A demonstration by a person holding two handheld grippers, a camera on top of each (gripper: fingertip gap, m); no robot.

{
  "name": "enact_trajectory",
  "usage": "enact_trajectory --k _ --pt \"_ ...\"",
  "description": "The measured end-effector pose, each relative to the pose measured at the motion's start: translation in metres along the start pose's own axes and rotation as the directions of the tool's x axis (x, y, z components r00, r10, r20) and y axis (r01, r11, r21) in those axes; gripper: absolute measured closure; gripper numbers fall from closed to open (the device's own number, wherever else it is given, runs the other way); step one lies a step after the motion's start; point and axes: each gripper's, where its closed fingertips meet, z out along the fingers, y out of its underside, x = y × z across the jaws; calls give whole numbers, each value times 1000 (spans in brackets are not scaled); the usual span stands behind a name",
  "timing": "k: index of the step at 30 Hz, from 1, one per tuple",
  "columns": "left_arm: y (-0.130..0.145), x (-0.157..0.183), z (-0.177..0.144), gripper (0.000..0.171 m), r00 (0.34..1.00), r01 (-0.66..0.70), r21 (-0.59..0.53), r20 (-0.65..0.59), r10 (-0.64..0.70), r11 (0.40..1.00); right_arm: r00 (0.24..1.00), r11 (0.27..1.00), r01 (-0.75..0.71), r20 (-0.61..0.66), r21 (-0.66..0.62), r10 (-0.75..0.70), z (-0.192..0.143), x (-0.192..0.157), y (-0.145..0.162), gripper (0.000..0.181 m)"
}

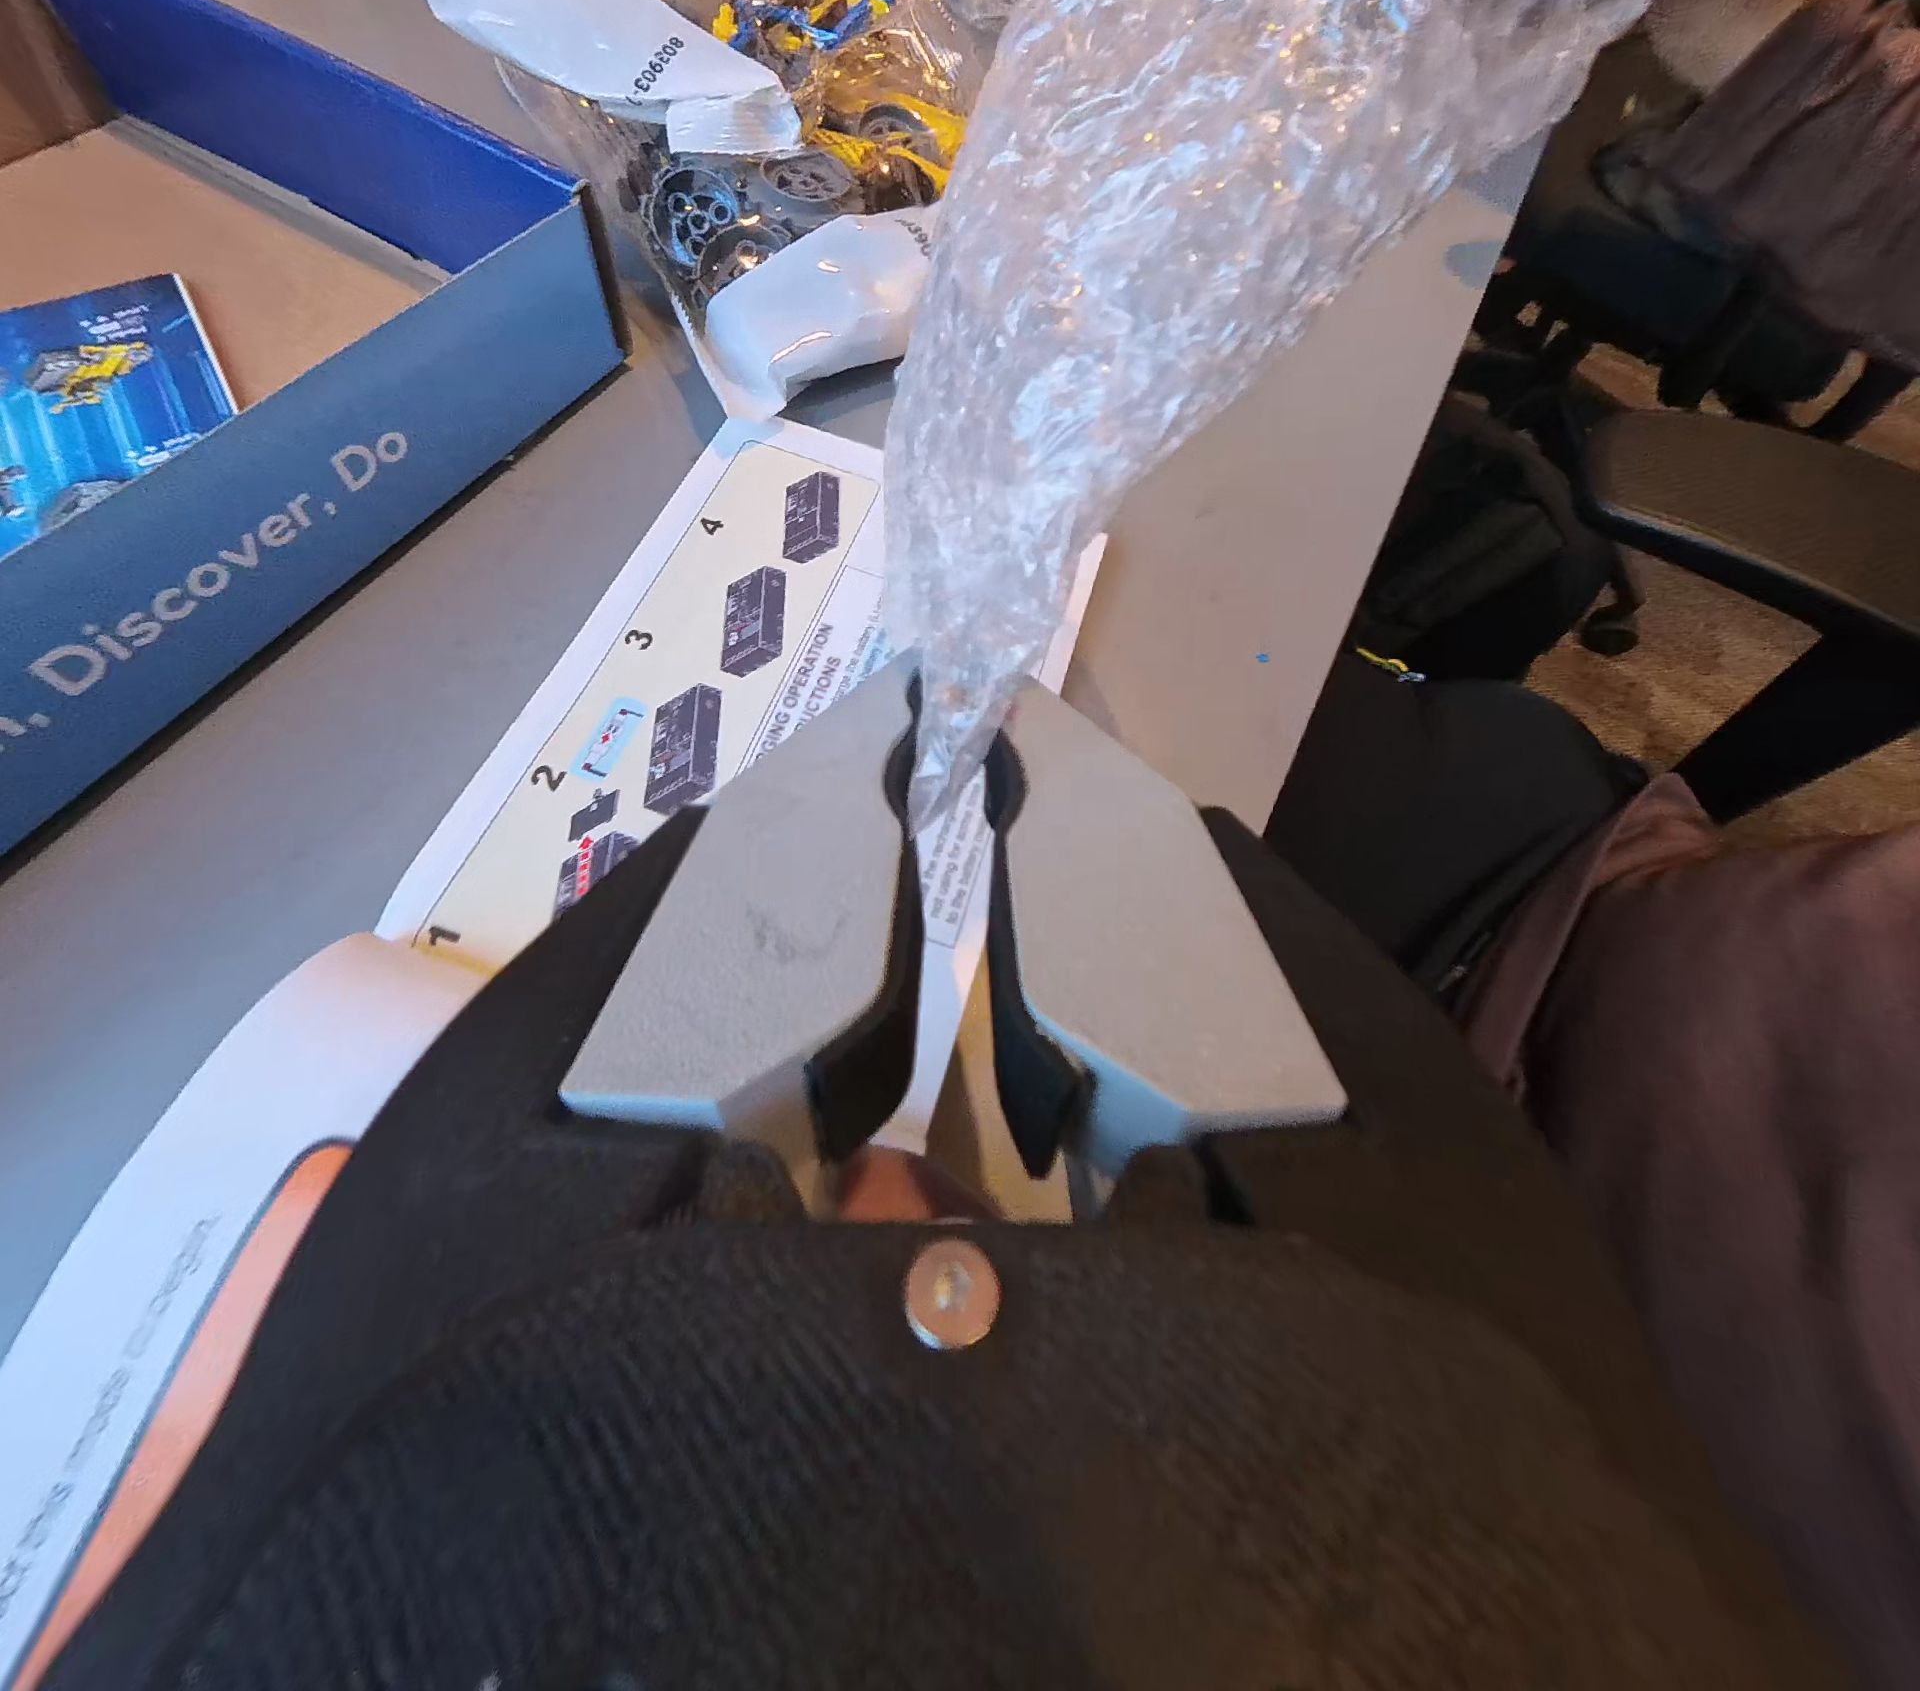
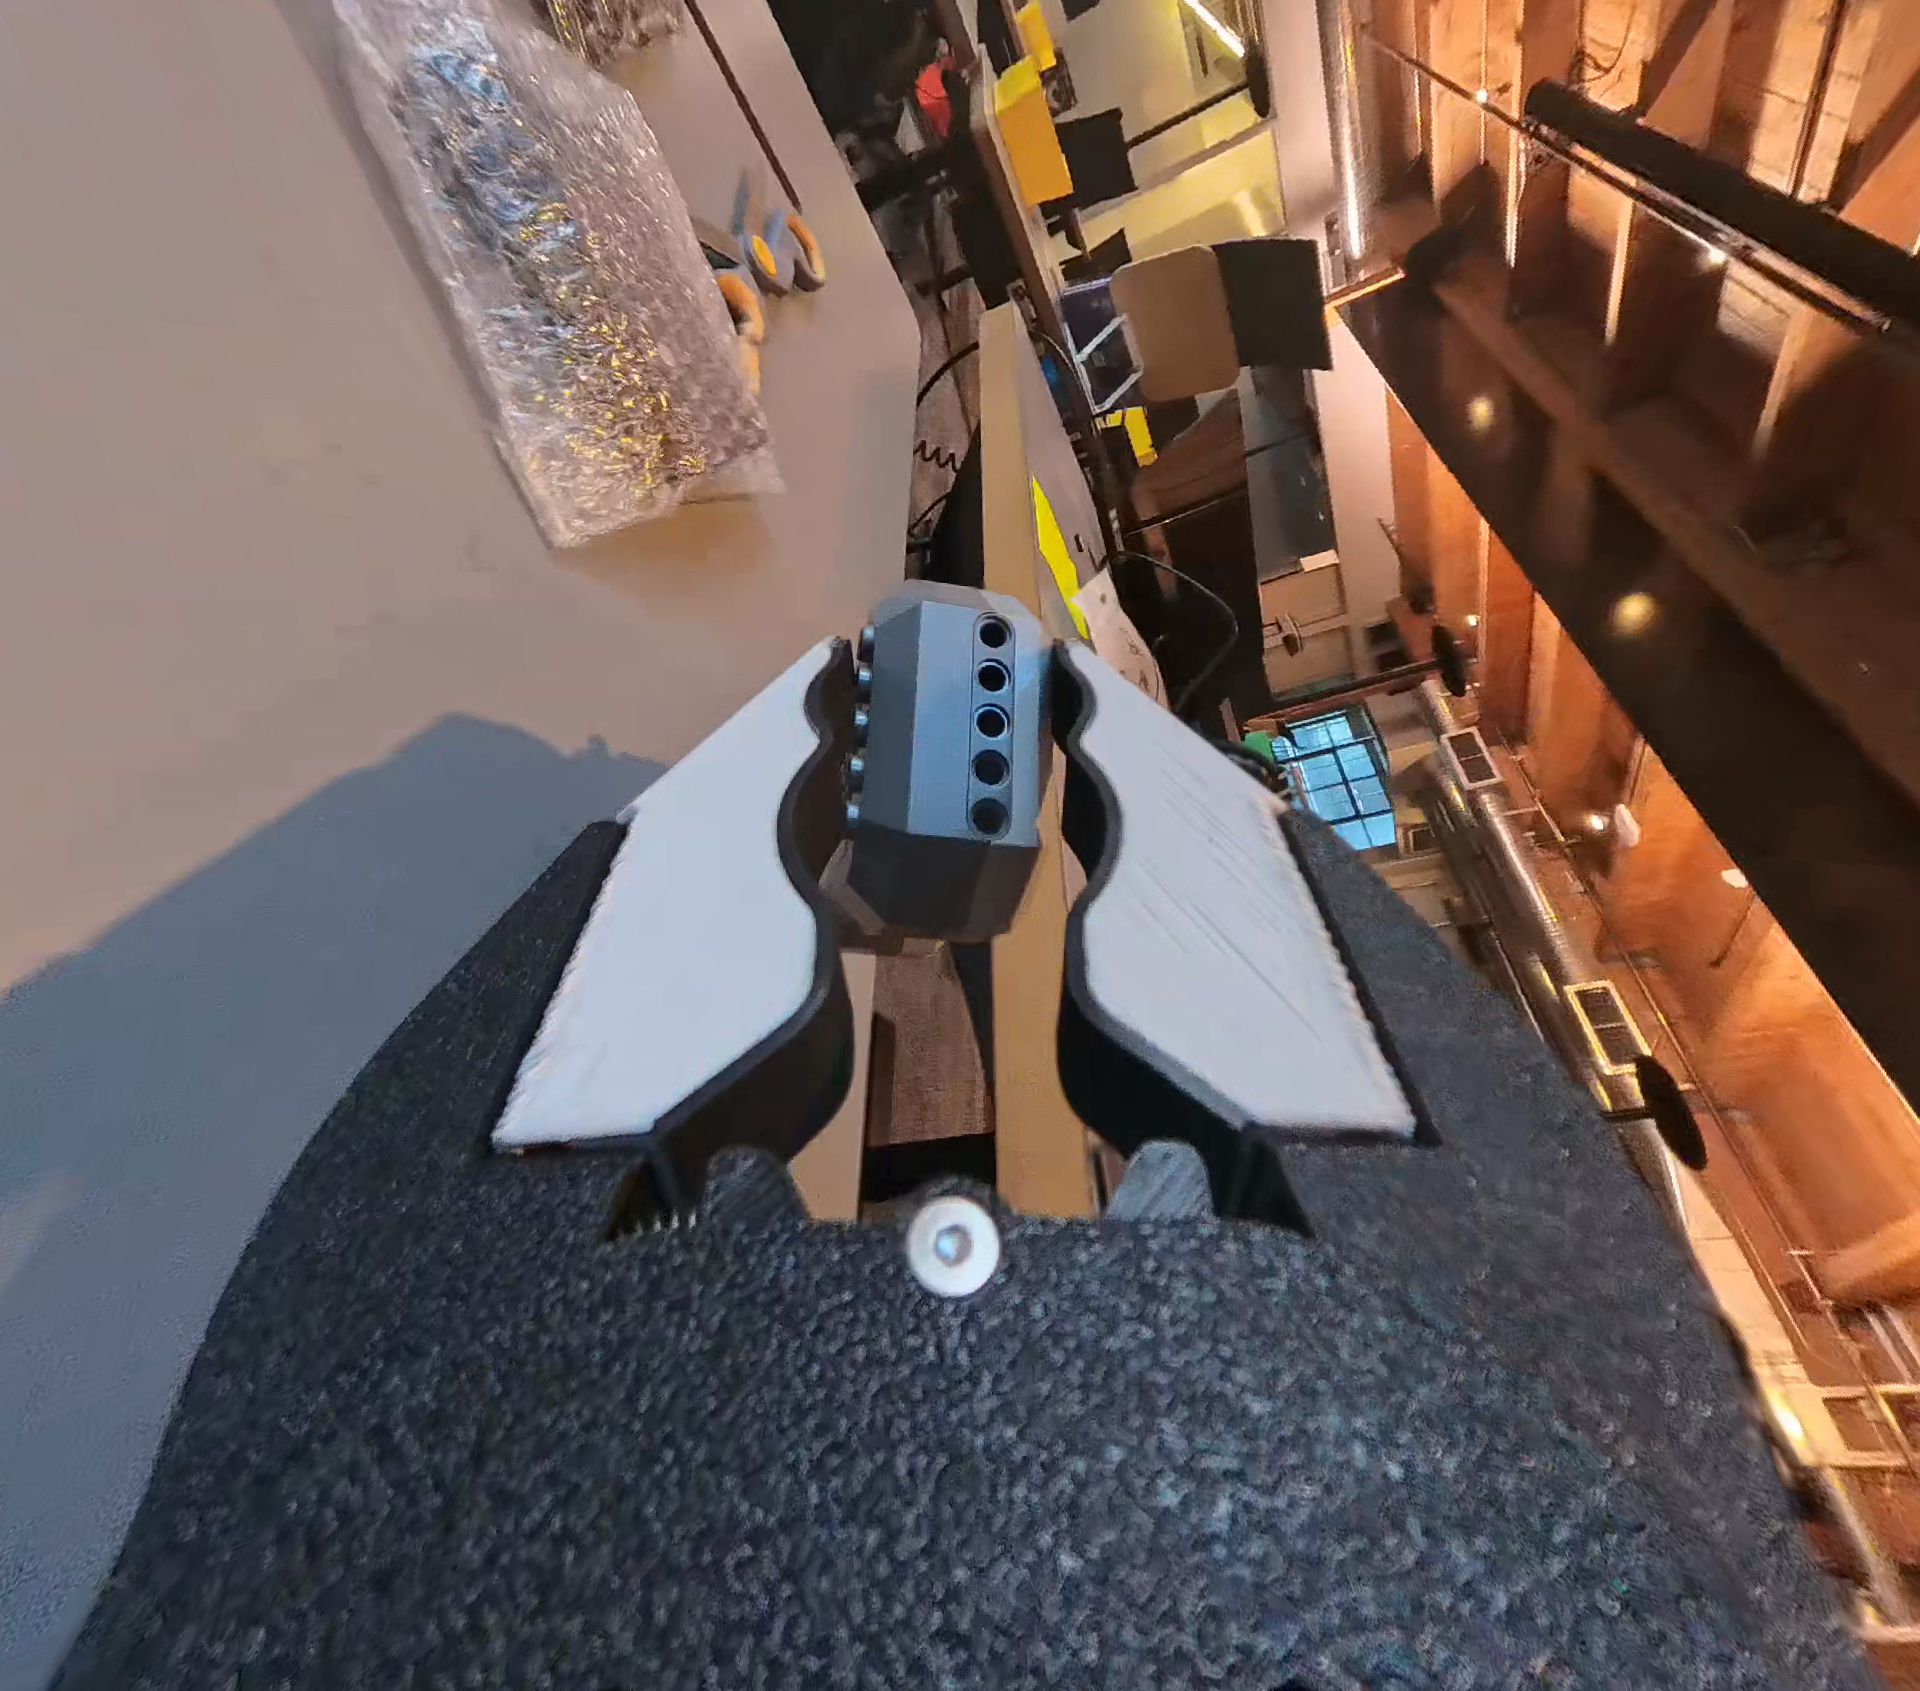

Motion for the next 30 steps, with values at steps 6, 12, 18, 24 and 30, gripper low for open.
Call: enact_trajectory --k 6,12,18,24,30 --pt "8 -1 8 170 1000 11 -23 0 -11 1000 986 995 103 129 17 -104 43 -31 5 145" --pt "3 -5 -10 169 1000 26 10 13 -26 1000 903 998 57 428 -15 -46 25 -83 34 140" --pt "-5 -13 -22 171 998 46 59 30 -48 997 878 957 -290 396 -5 268 -5 -30 8 137" --pt "-14 6 -17 170 1000 -4 56 1 4 998 664 755 -633 620 171 417 -62 -16 -115 133" --pt "-9 26 -7 171 996 -53 15 -64 54 998 505 670 -699 836 250 215 -128 -64 -246 112"
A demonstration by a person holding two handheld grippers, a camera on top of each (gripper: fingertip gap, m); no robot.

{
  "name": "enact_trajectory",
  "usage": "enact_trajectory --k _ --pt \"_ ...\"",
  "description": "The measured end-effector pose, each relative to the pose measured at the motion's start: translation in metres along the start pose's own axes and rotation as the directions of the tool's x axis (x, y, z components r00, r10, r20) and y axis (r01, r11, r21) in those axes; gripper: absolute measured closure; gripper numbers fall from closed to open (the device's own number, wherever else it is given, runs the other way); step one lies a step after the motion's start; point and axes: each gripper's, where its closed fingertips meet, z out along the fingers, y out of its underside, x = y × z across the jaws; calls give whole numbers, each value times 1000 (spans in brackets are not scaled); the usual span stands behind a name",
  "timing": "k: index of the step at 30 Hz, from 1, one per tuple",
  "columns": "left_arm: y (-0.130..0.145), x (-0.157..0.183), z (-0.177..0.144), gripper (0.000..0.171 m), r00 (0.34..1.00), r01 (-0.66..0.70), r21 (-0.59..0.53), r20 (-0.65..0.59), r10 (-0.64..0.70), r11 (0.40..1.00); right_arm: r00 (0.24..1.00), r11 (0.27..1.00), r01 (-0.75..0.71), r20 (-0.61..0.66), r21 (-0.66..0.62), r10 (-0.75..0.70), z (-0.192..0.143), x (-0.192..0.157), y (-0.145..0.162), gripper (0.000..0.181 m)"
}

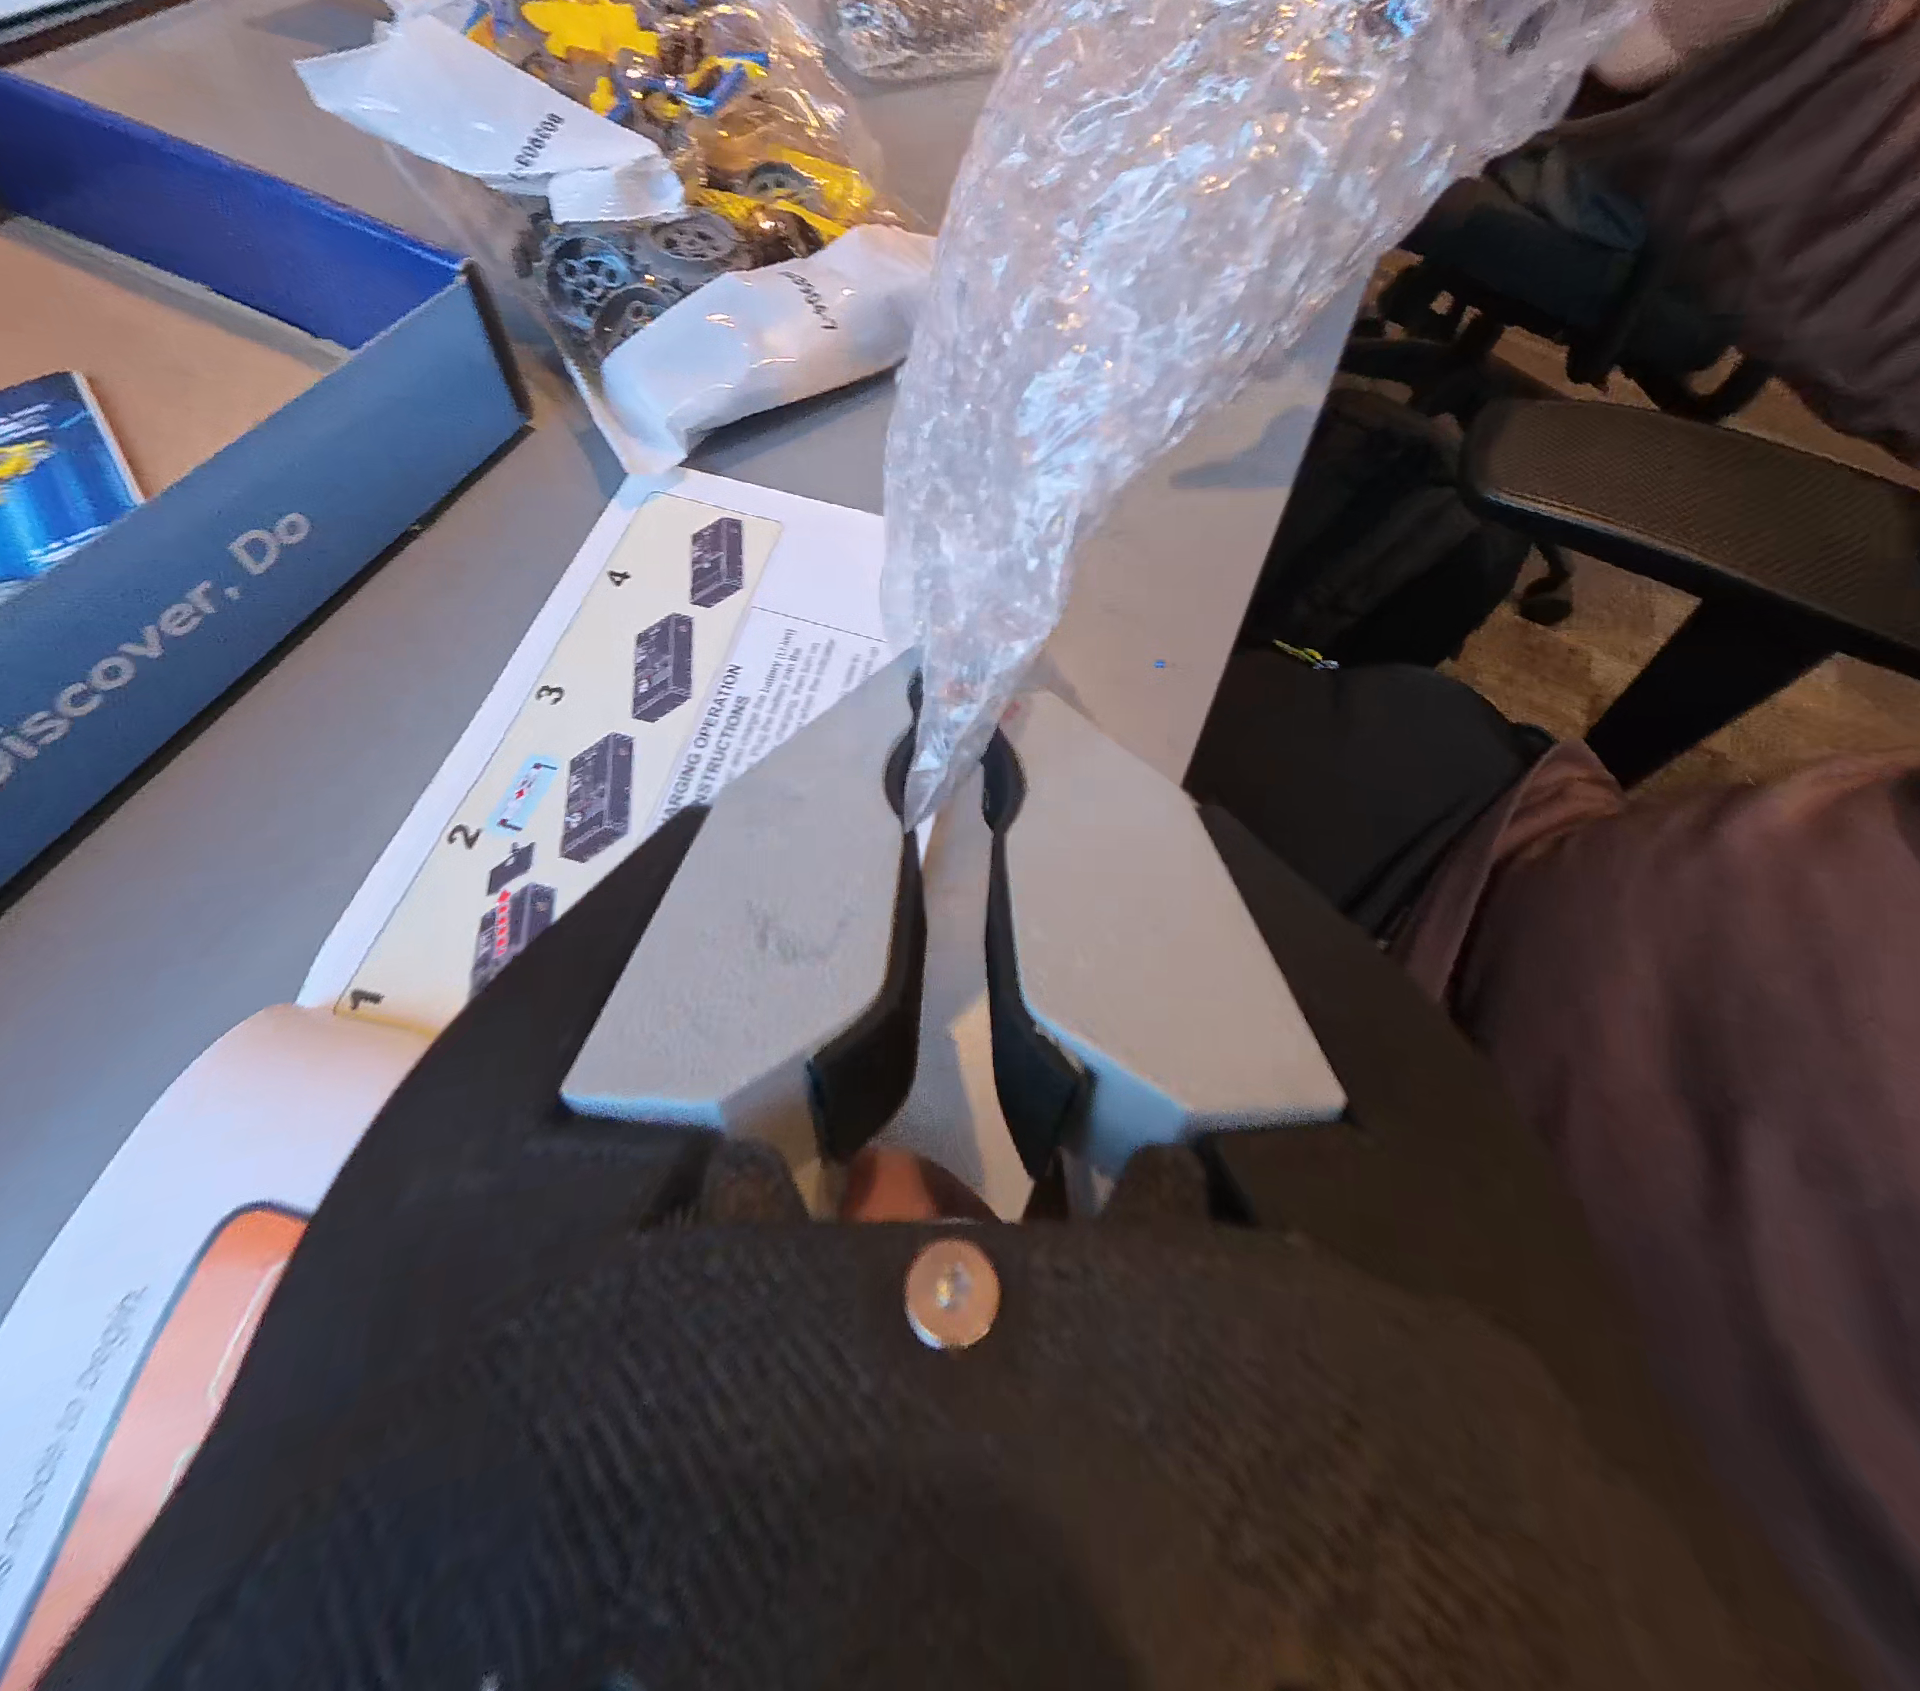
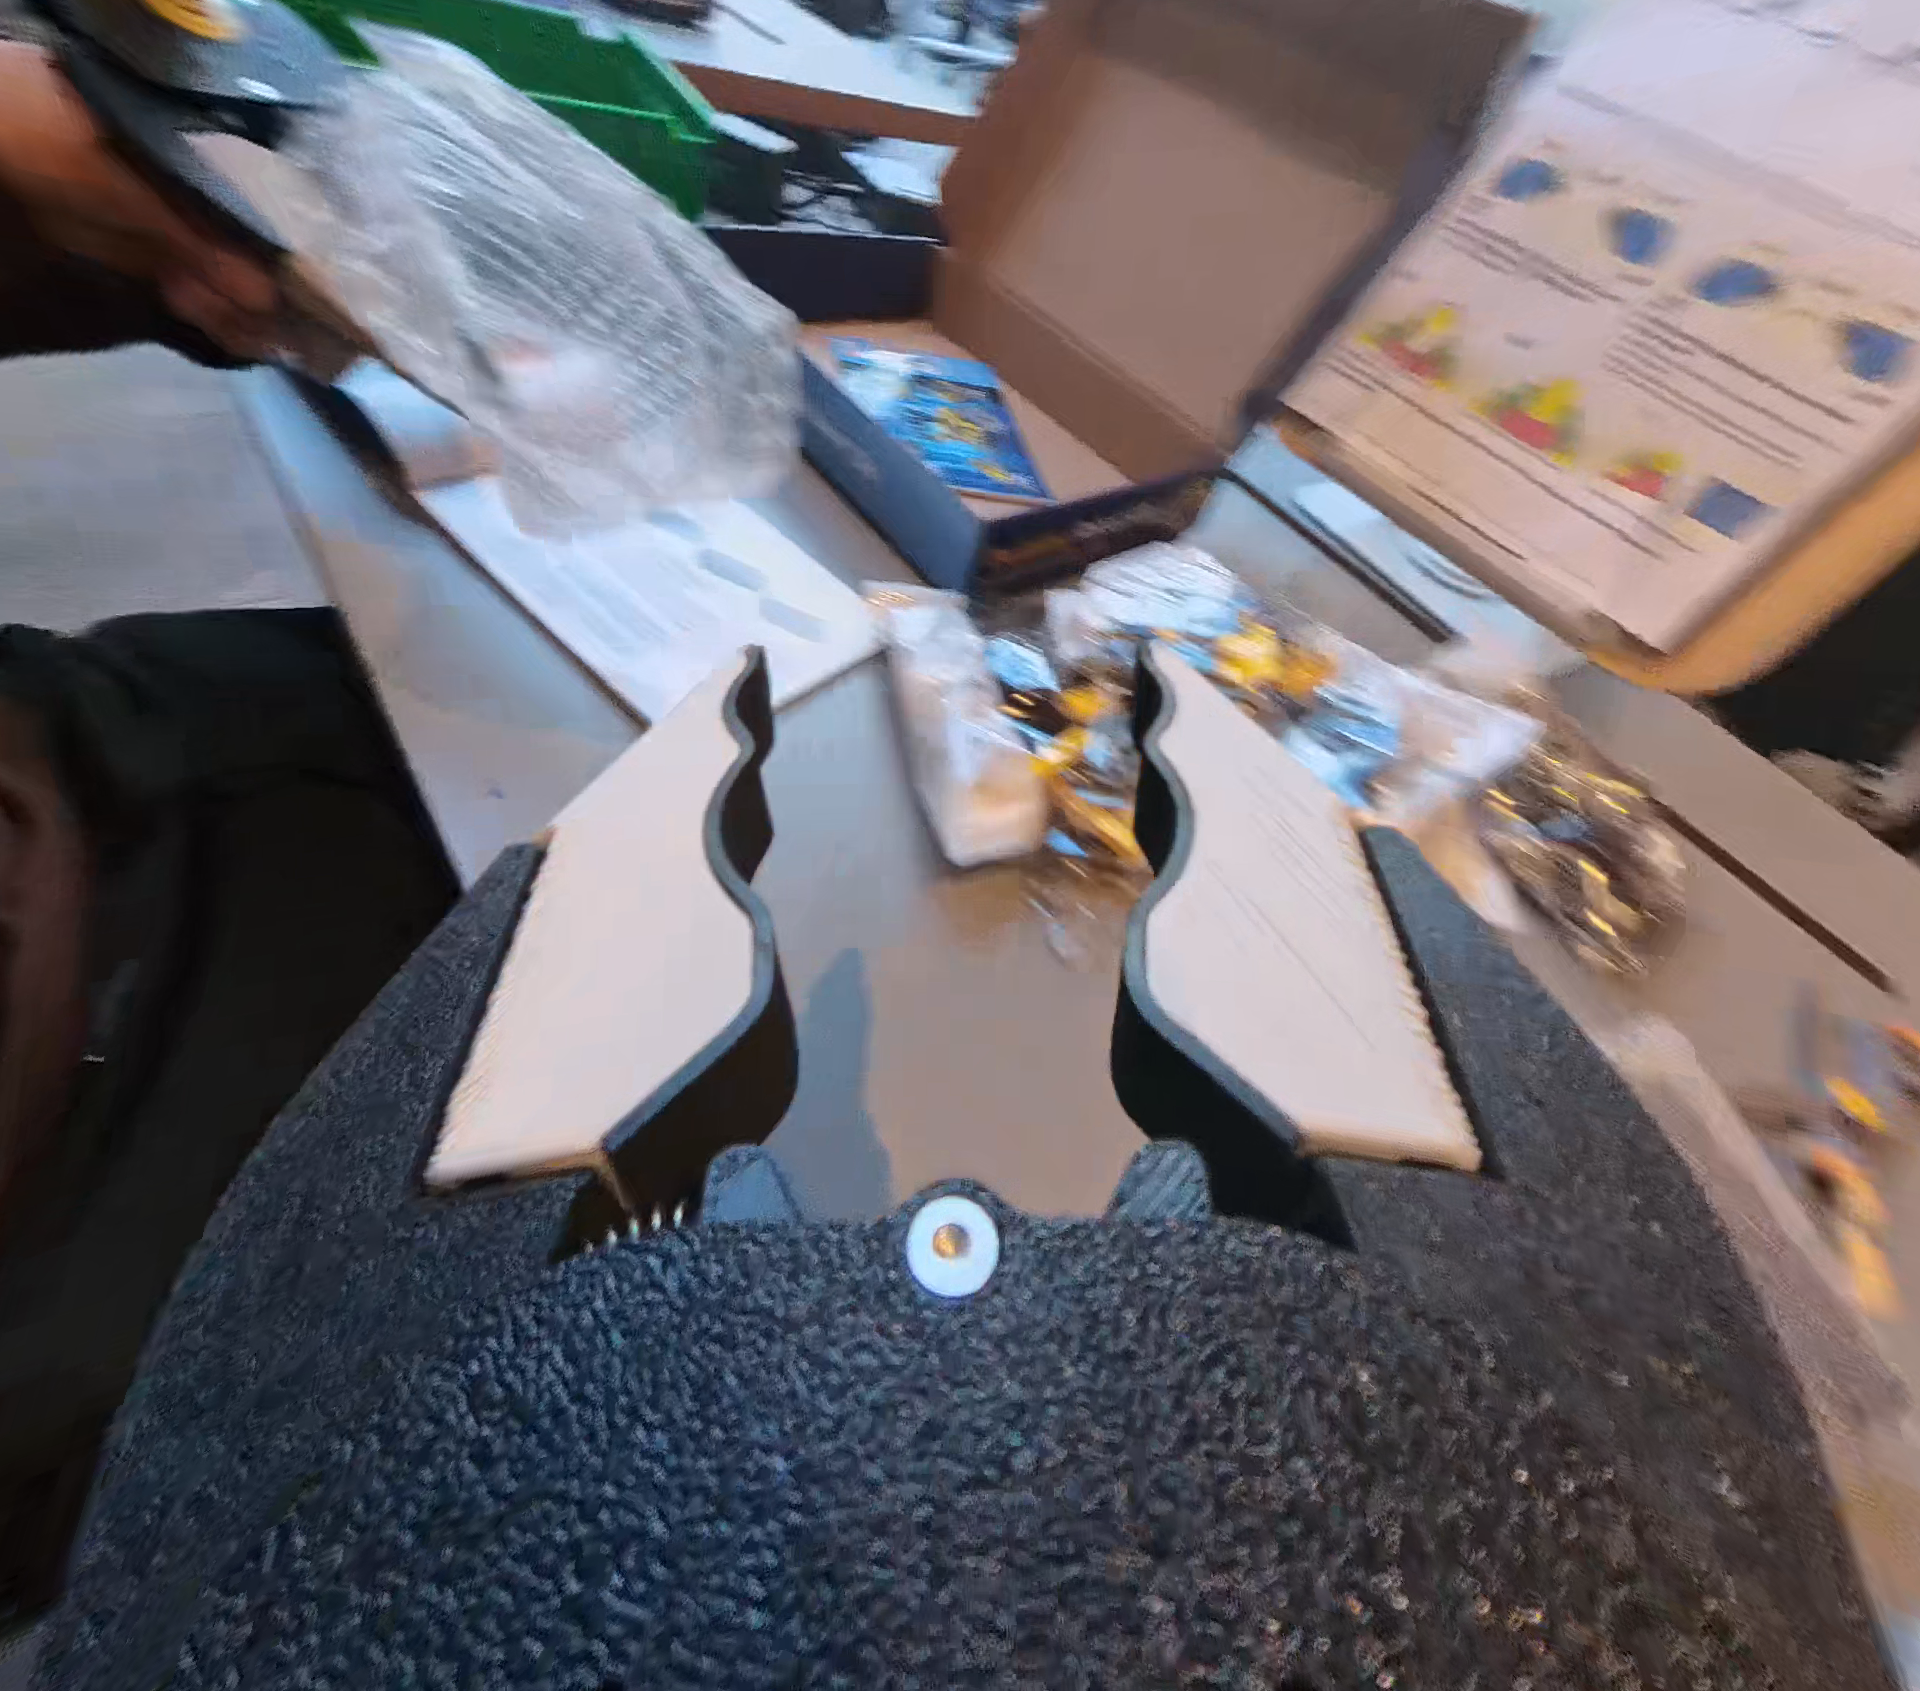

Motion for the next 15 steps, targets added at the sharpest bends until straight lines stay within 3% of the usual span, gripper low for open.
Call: enact_trajectory --k 6,7,9,11,13,15 --pt "7 13 4 170 998 -23 -33 -58 21 999 946 999 4 323 -38 8 72 -94 -21 77" --pt "8 16 4 171 997 -13 -29 -72 11 999 939 998 10 344 -55 10 79 -102 -20 86" --pt "4 22 4 170 989 63 6 -136 -61 998 930 997 52 366 -58 -28 87 -112 -17 140" --pt "-3 28 3 169 952 208 52 -240 -190 977 939 998 53 343 -42 -36 90 -111 -19 147" --pt "-12 25 2 171 913 321 101 -298 -279 942 944 999 -41 328 -18 45 89 -105 -30 137" --pt "-22 22 2 171 889 389 158 -322 -325 908 930 977 -207 319 52 180 85 -94 -48 103"
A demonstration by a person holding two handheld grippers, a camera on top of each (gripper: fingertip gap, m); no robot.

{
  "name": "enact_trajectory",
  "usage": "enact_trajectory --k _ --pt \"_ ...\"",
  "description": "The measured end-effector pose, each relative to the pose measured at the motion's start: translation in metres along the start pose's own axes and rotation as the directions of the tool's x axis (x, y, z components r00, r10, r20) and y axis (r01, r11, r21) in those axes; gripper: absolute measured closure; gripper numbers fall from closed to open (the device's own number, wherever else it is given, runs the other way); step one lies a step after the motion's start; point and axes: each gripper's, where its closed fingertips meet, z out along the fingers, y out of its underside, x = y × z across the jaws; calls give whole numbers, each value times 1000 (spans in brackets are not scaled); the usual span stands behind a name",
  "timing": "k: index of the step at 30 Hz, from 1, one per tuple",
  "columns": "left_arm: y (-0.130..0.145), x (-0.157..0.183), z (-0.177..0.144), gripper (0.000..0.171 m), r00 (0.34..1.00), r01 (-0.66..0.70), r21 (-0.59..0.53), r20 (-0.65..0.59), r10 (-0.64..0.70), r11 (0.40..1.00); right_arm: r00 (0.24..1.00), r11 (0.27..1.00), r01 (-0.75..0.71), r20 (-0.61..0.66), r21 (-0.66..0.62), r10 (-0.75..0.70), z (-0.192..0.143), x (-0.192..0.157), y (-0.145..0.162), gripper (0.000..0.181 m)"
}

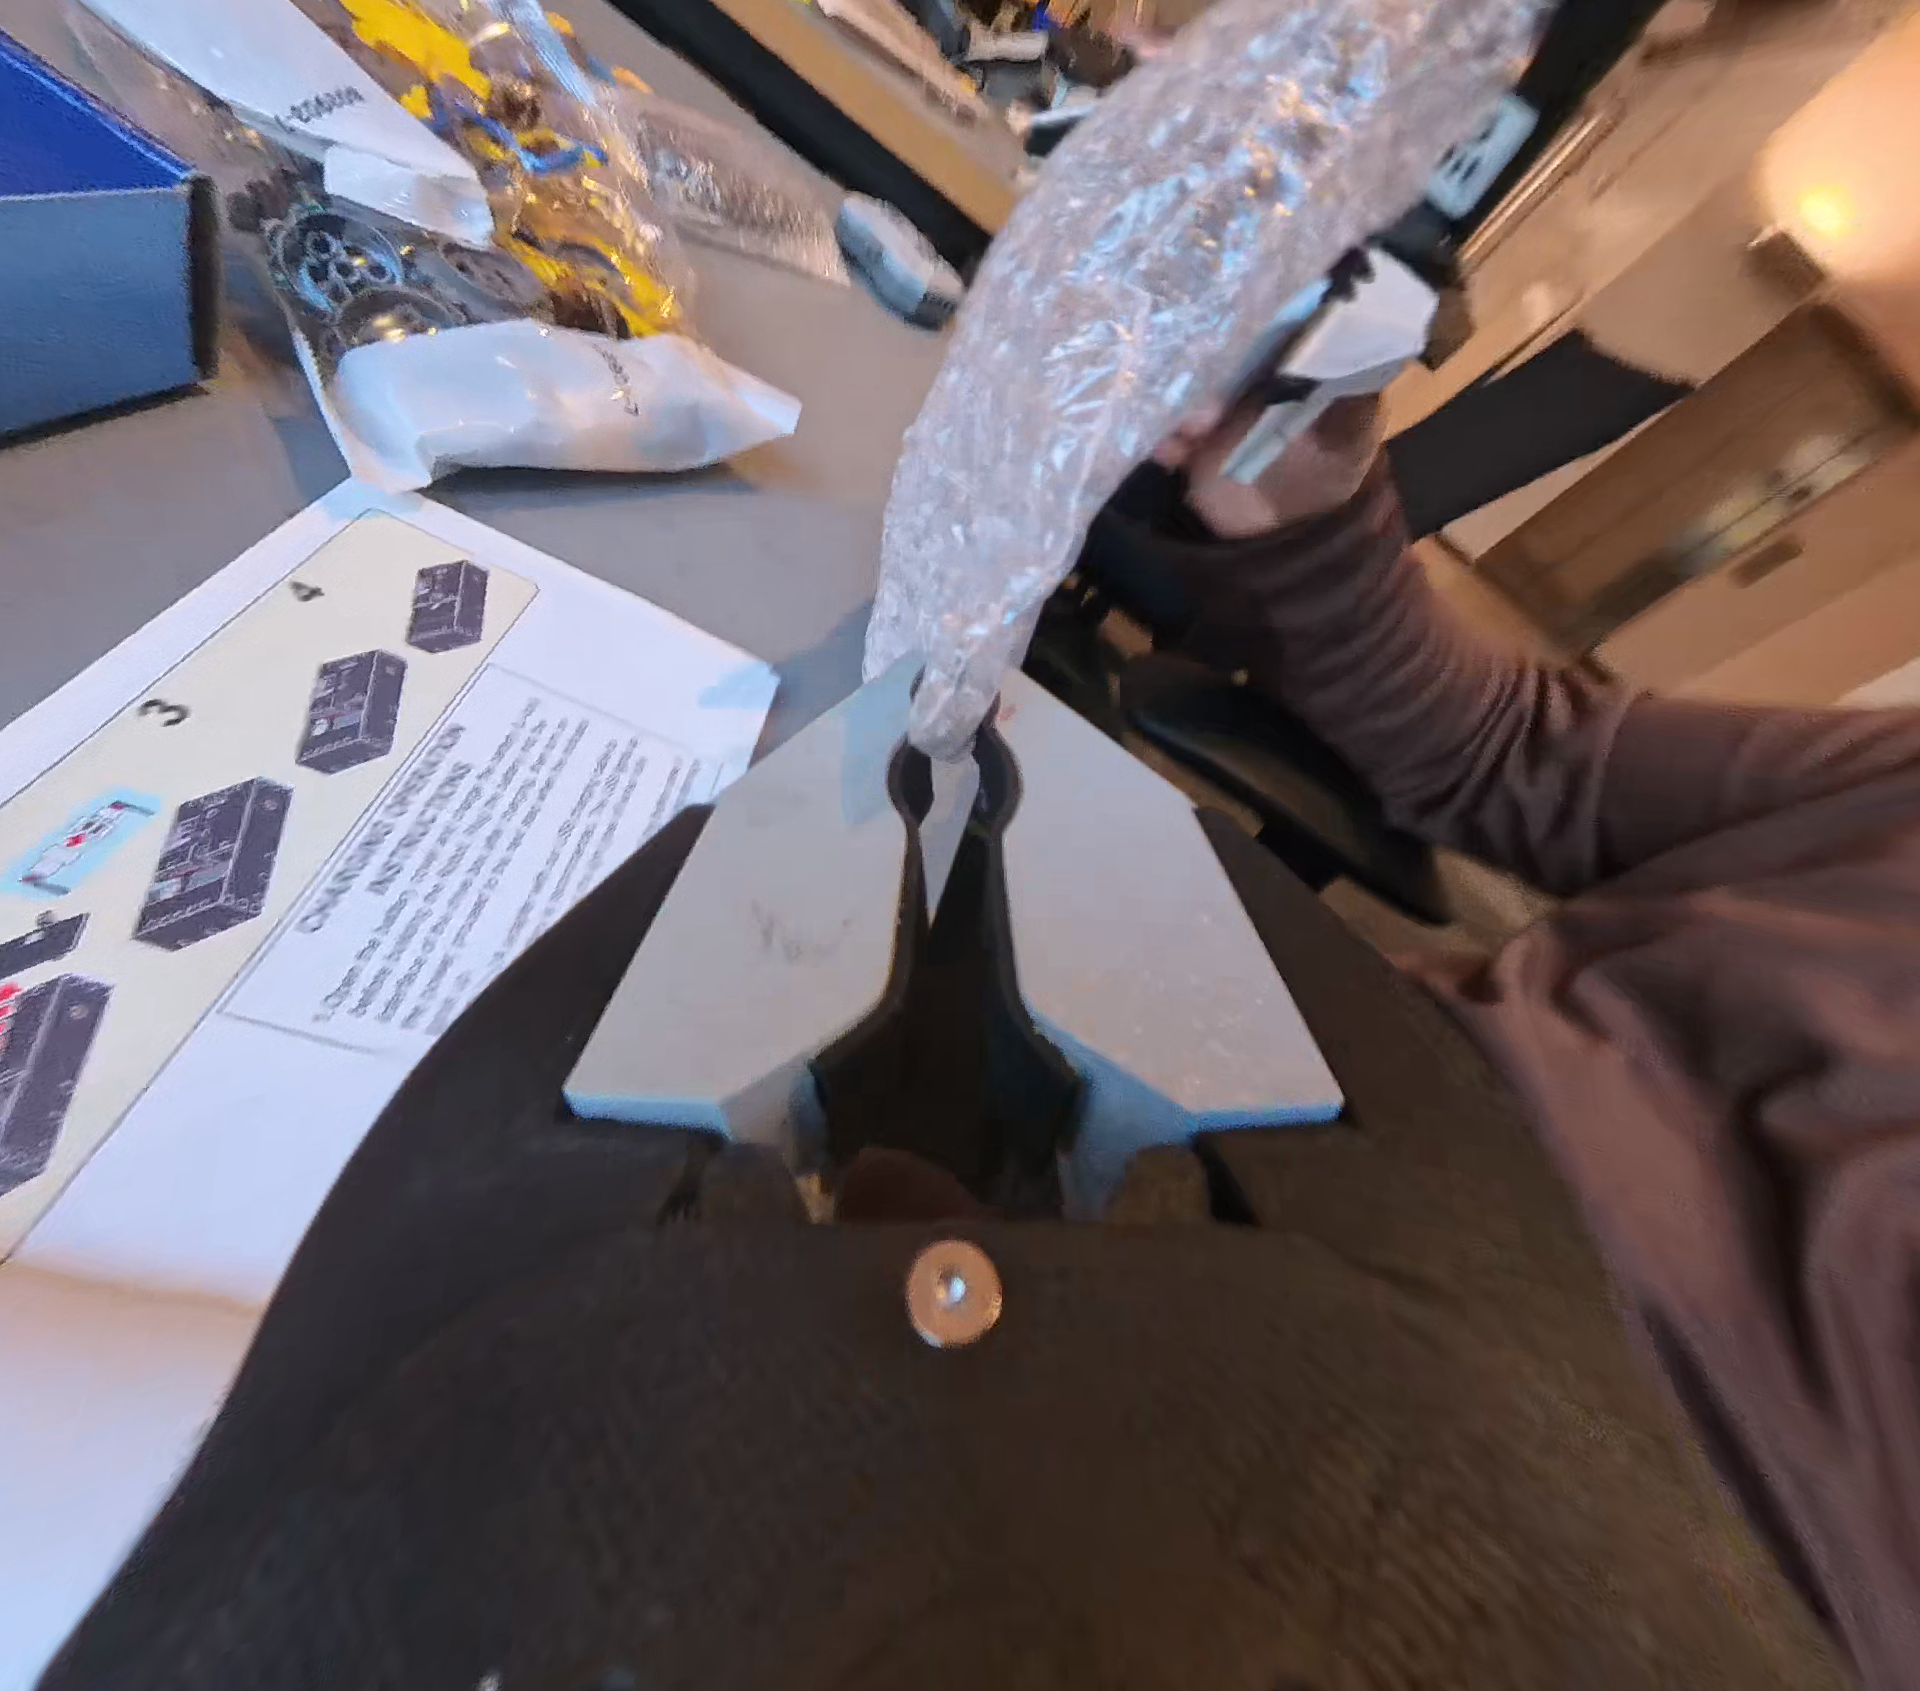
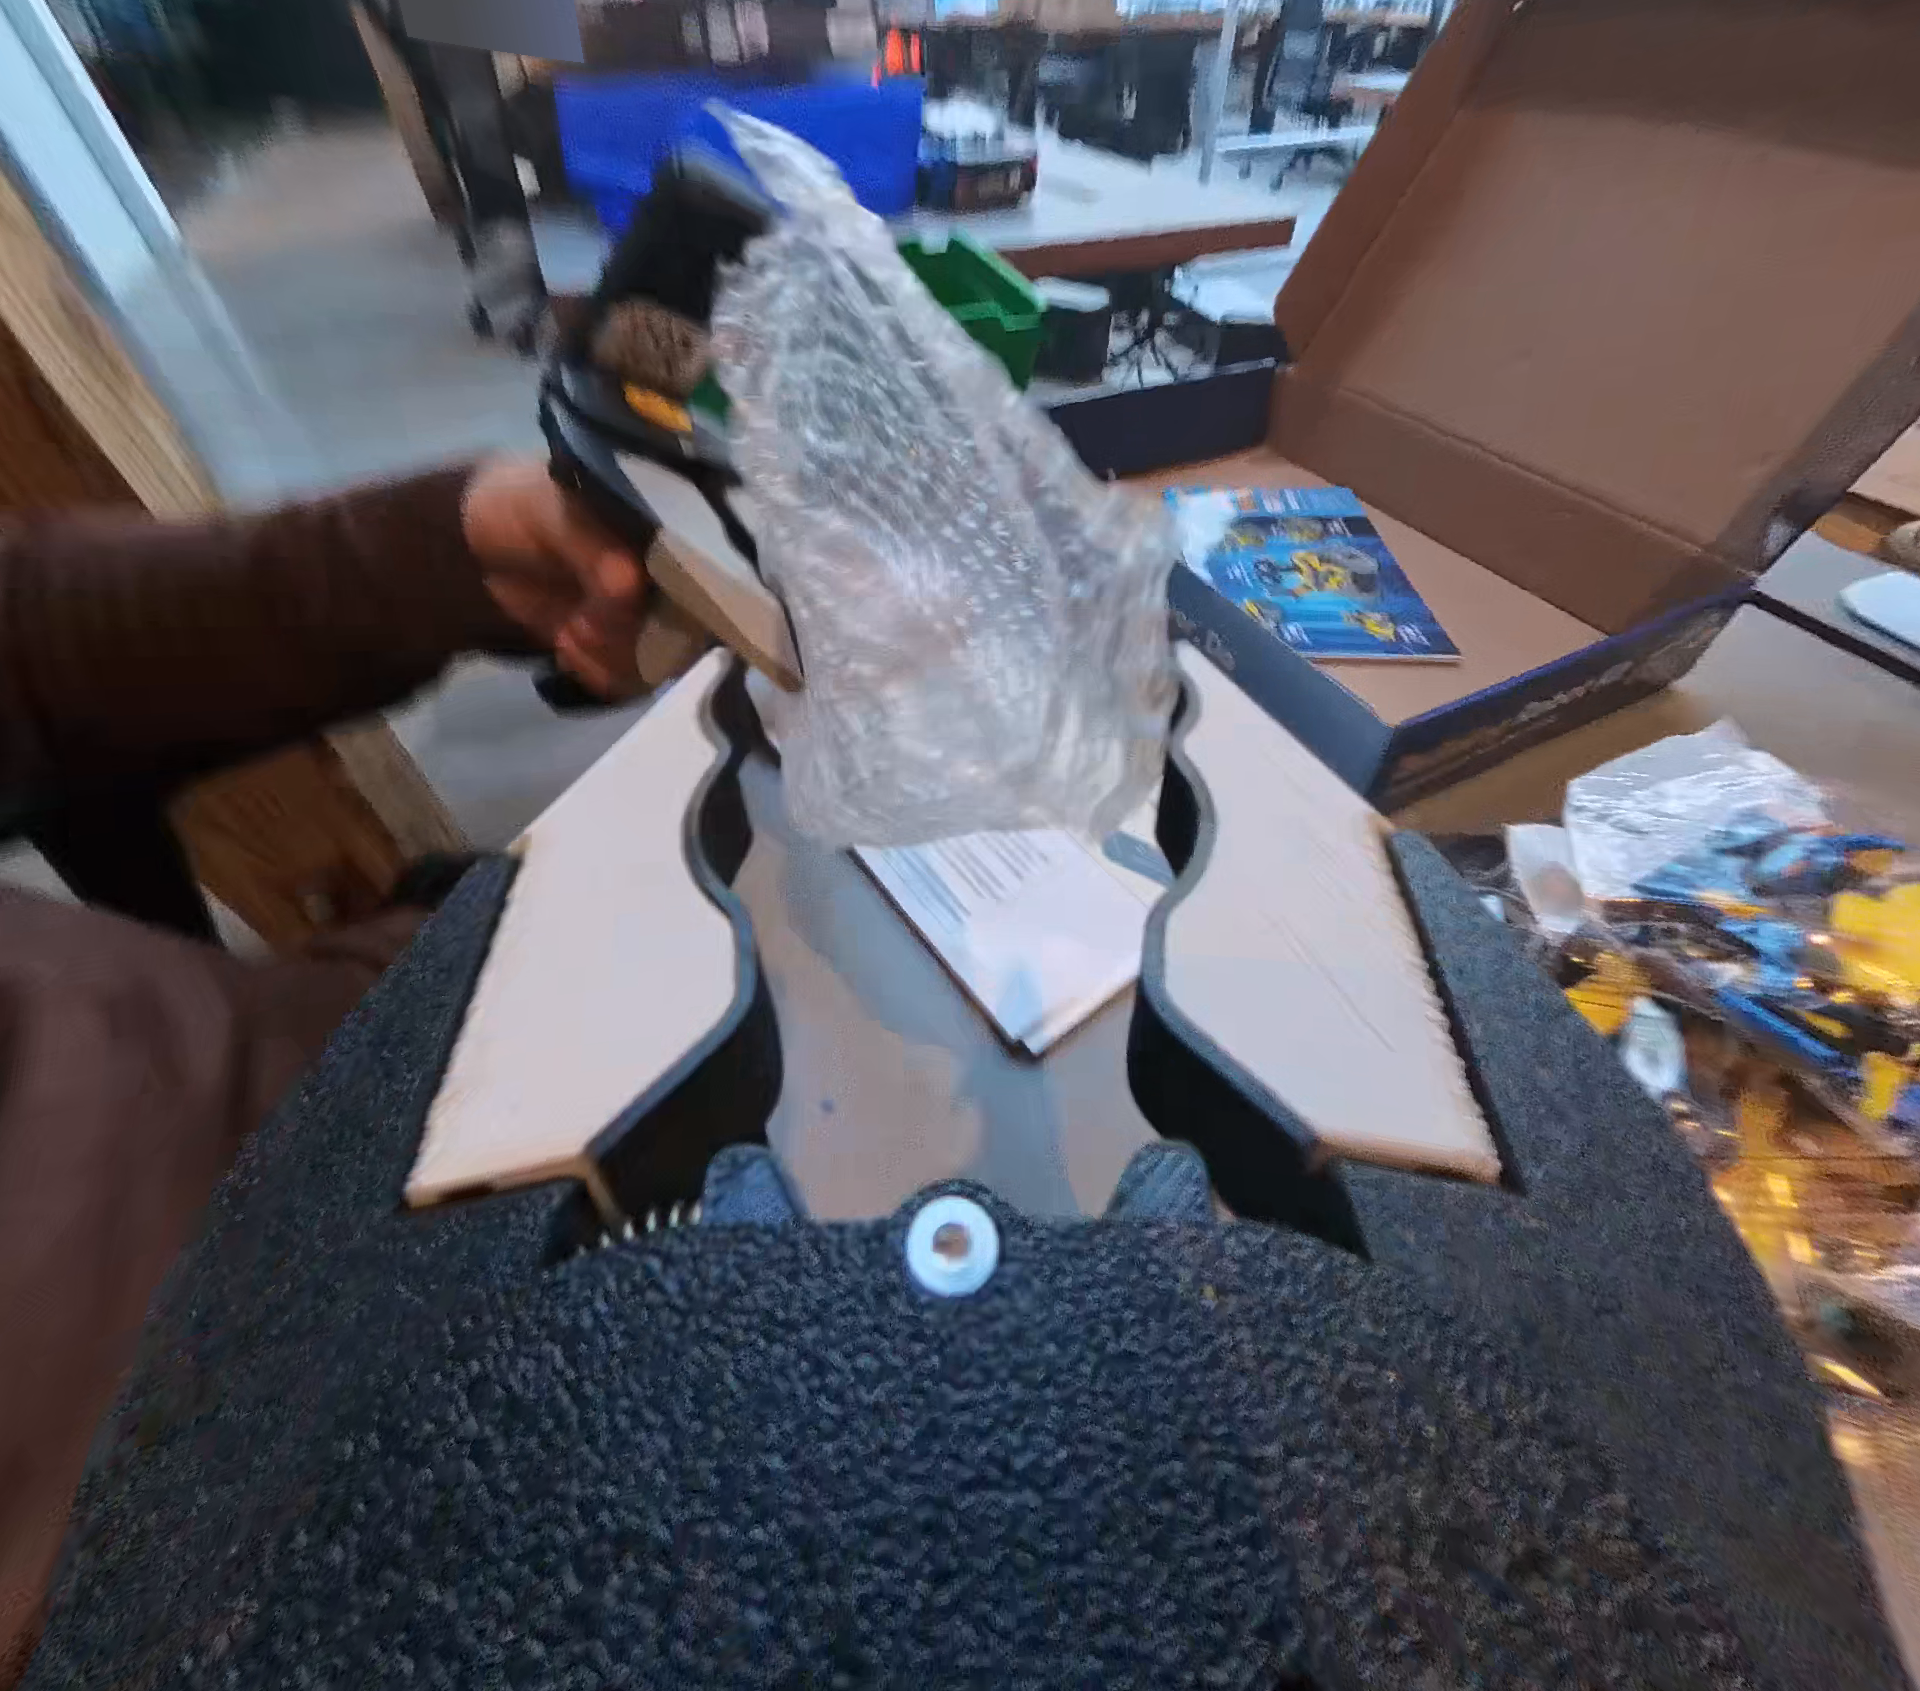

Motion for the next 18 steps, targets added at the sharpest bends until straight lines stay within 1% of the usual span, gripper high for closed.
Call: enact_trajectory --k 2,4,6,7,8,9,10,12,13,15,16,18 --pt "-6 10 4 171 996 61 52 -72 -57 997 994 991 -110 21 76 109 -5 6 -8 102" --pt "-10 19 9 171 985 126 88 -130 -114 988 985 981 -171 27 91 169 -6 12 -3 103" --pt "-9 27 17 171 970 179 95 -184 -159 979 976 971 -213 69 108 207 -4 8 -1 107" --pt "-6 31 22 171 963 200 84 -203 -179 976 971 966 -230 92 117 220 -3 4 -2 114" --pt "-3 33 26 171 958 213 71 -212 -194 974 970 965 -233 105 125 221 -2 1 -2 134" --pt "0 34 29 171 956 218 54 -214 -202 974 972 967 -221 108 128 208 -2 0 -2 163" --pt "3 34 30 165 956 211 35 -214 -199 977 975 971 -207 105 120 195 -3 -1 0 176" --pt "5 27 27 139 973 155 11 -175 -151 988 975 977 -203 104 72 195 -5 -2 5 176" --pt "5 22 23 132 986 99 6 -134 -97 995 975 979 -200 110 50 194 -6 -4 7 177" --pt "1 15 13 109 999 -9 -12 -48 9 1000 969 981 -192 166 35 183 -10 -15 6 177" --pt "0 16 9 106 998 -60 -24 -28 60 998 960 981 -194 212 26 184 -11 -24 6 178" --pt "-1 23 6 102 991 -129 -43 -32 127 991 938 978 -206 282 -16 202 -9 -41 10 177"
